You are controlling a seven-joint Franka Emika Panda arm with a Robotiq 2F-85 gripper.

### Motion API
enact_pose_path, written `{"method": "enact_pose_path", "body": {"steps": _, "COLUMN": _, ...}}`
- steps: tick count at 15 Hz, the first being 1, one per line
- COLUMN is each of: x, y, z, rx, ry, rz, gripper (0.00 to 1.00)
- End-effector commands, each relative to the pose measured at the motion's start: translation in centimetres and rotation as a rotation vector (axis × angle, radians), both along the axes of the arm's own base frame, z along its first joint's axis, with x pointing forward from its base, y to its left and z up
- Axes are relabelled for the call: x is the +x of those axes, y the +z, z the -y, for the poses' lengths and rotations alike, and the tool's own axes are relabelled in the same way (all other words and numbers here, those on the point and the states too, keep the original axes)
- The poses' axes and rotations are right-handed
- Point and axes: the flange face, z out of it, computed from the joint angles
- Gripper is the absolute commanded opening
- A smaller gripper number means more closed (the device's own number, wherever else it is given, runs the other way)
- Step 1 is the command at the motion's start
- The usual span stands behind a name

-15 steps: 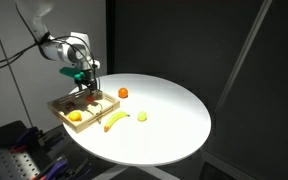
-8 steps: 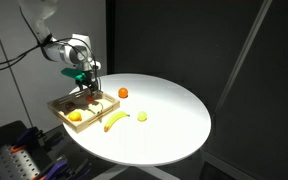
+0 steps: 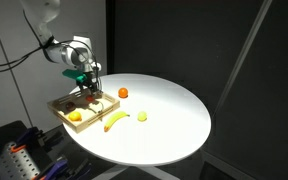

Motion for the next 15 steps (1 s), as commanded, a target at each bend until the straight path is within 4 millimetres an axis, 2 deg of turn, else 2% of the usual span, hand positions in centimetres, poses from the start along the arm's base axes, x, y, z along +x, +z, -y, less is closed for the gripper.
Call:
{"method": "enact_pose_path", "body": {"steps": 1, "x": 0.9, "y": -0.3, "z": -0.3, "rx": -0.008, "ry": 0.011, "rz": 0.017, "gripper": 1.00}}
{"method": "enact_pose_path", "body": {"steps": 15, "x": 2.0, "y": -1.6, "z": -0.5, "rx": -0.019, "ry": 0.012, "rz": 0.016, "gripper": 1.00}}
